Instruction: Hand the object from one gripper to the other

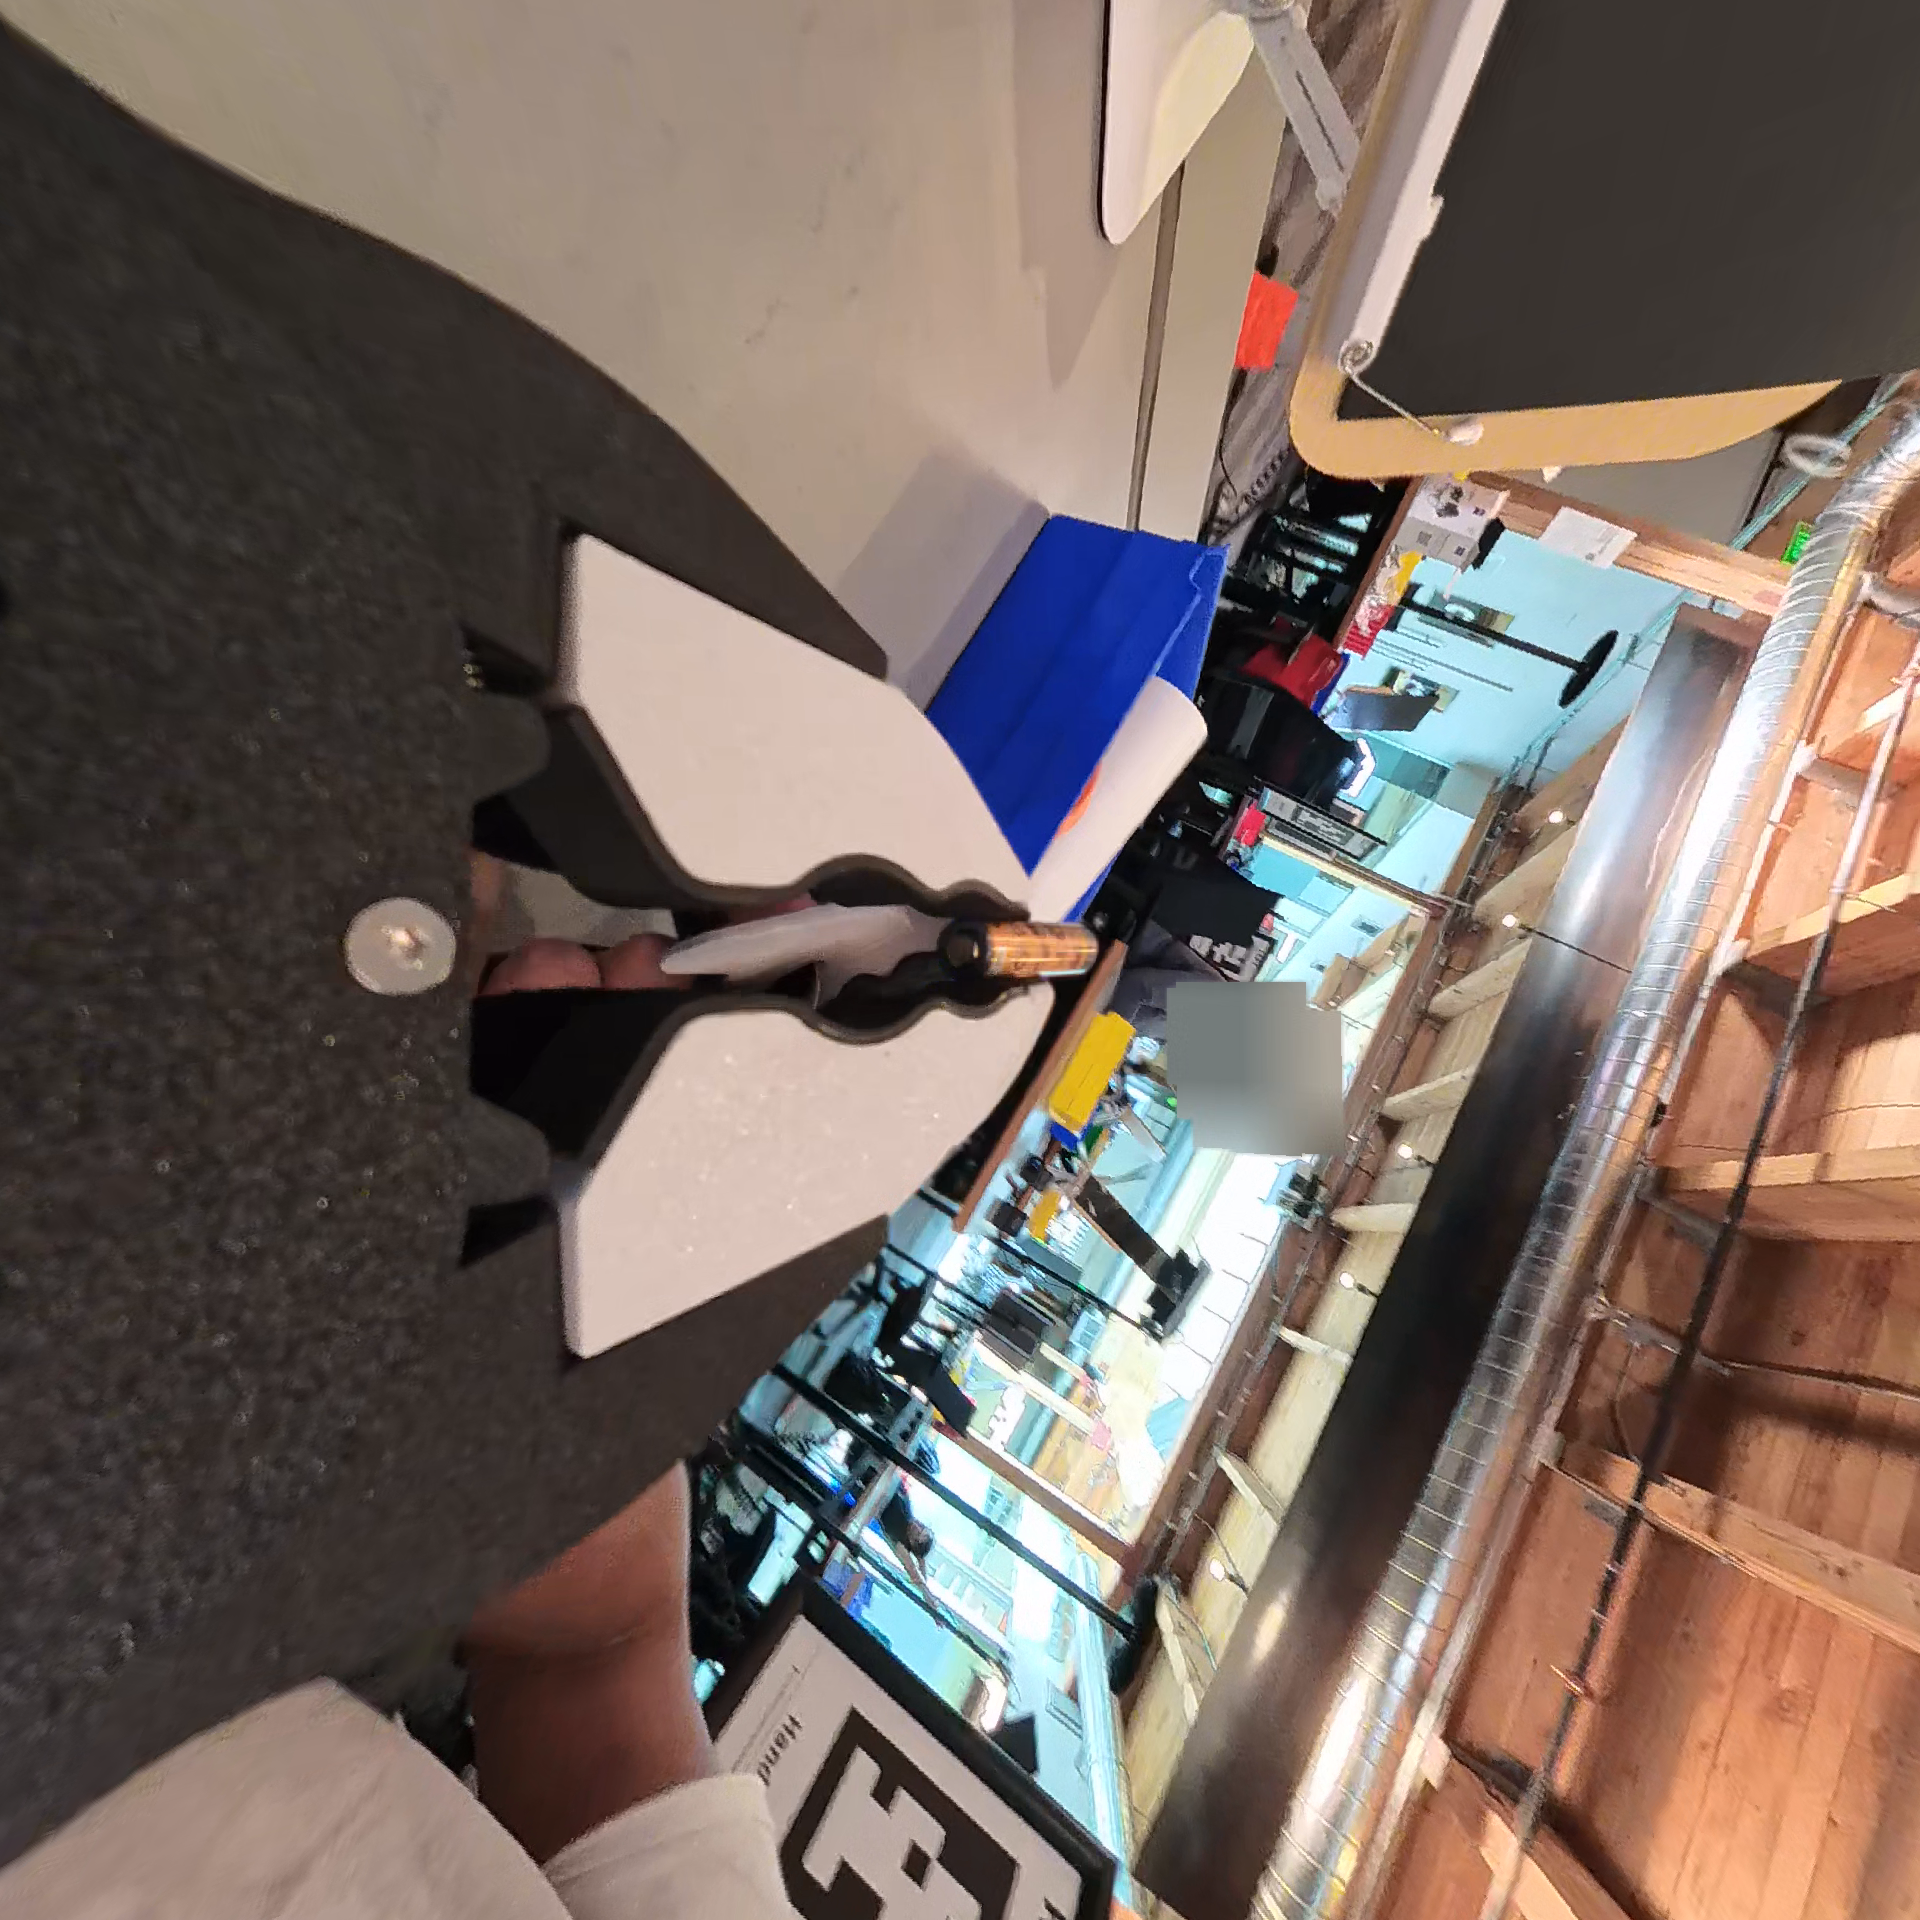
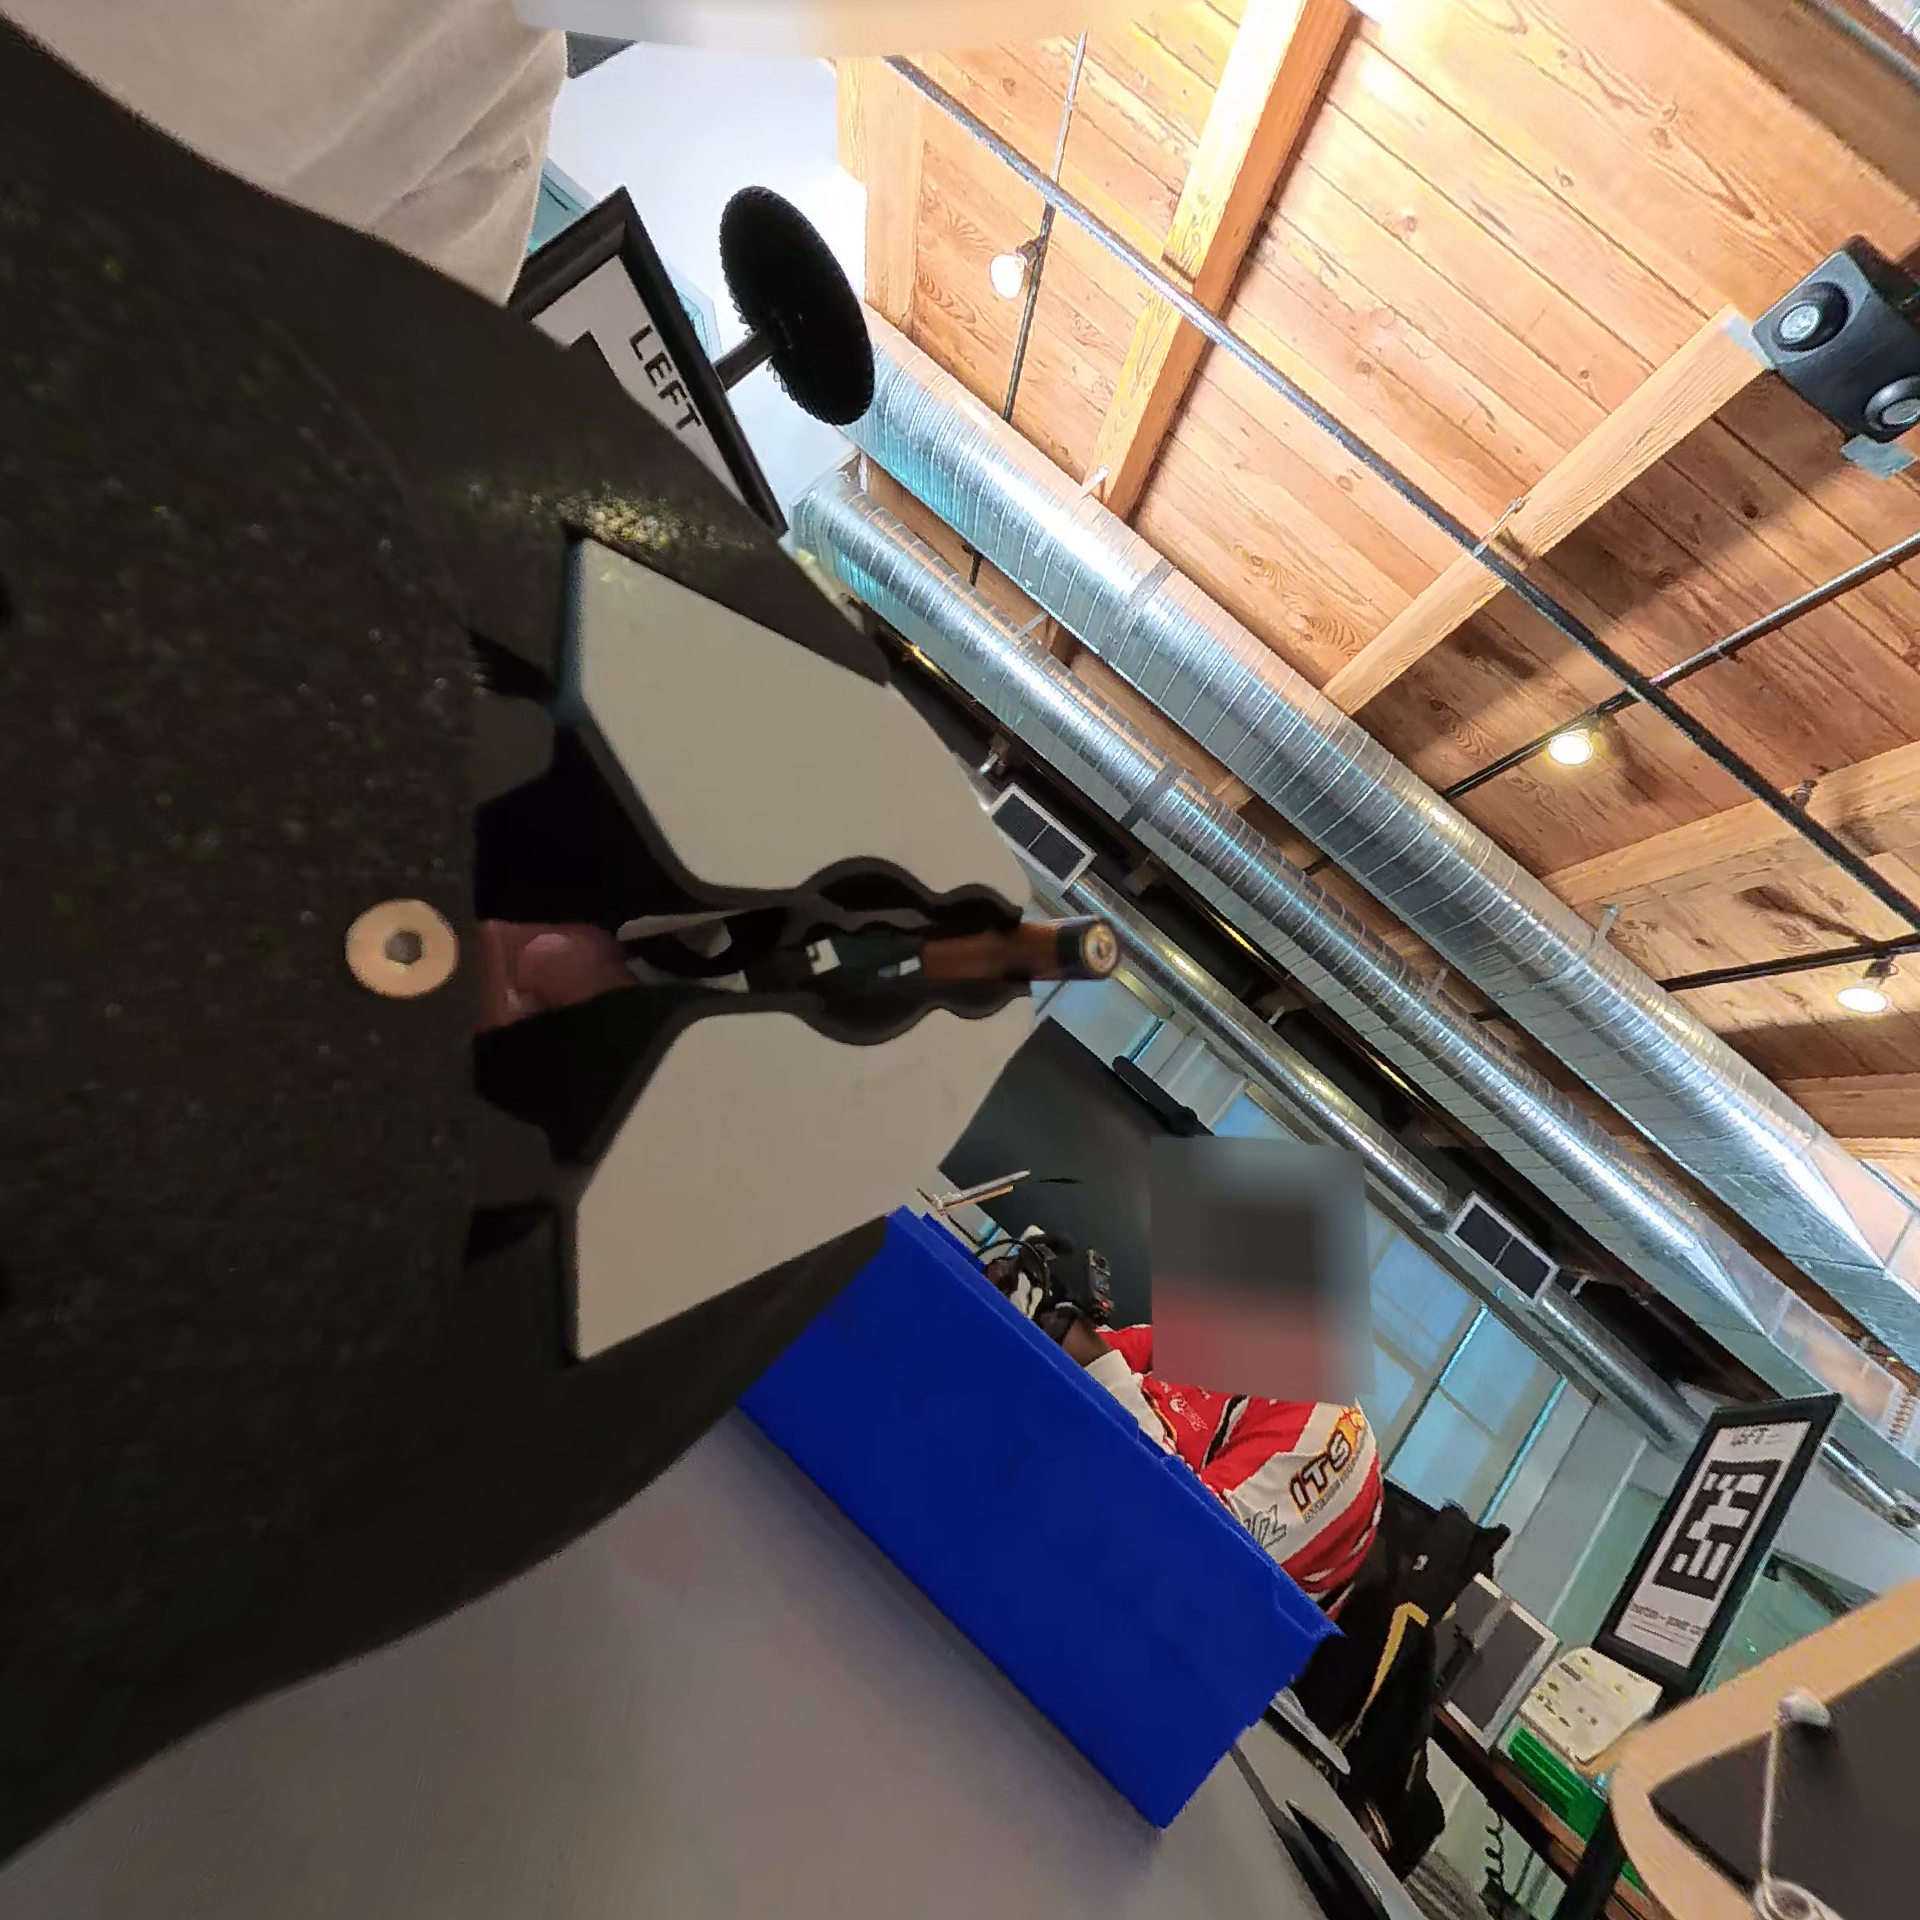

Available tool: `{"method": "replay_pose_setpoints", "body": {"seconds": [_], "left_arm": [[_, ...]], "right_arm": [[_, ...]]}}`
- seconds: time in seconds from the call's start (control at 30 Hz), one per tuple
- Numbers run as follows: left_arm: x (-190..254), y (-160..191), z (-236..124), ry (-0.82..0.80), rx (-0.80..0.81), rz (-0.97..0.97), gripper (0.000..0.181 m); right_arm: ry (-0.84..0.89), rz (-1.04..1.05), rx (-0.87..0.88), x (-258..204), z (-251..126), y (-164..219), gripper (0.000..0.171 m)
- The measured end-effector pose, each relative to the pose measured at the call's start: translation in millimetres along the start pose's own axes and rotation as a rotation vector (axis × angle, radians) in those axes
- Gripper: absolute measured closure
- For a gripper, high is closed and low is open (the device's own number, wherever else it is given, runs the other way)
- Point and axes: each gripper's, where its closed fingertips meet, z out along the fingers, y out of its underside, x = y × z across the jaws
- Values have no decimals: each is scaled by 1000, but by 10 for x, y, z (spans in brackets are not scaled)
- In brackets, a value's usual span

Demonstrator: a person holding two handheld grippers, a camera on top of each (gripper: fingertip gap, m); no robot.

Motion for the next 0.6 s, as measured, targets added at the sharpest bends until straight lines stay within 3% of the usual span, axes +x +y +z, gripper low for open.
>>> {"method": "replay_pose_setpoints", "body": {"seconds": [0.1, 0.17, 0.27, 0.37, 0.47, 0.6], "left_arm": [[-52, 8, -36, -42, -48, 97, 155], [-219, -34, -105, -165, -79, 236, 145], [-638, -67, -294, -445, -189, 511, 150], [-997, -63, -488, -685, -321, 641, 157], [-994, -8, -470, -673, -338, 624, 157], [-947, 46, -421, -659, -357, 643, 157]], "right_arm": [[31, -18, 7, 92, -50, -95, 161], [79, -58, -17, 182, -106, -179, 161], [218, -232, -107, 337, -197, -265, 162], [472, -493, -261, 602, -363, -310, 161], [707, -725, -345, 754, -553, -438, 161], [830, -939, -378, 692, -580, -642, 161]]}}
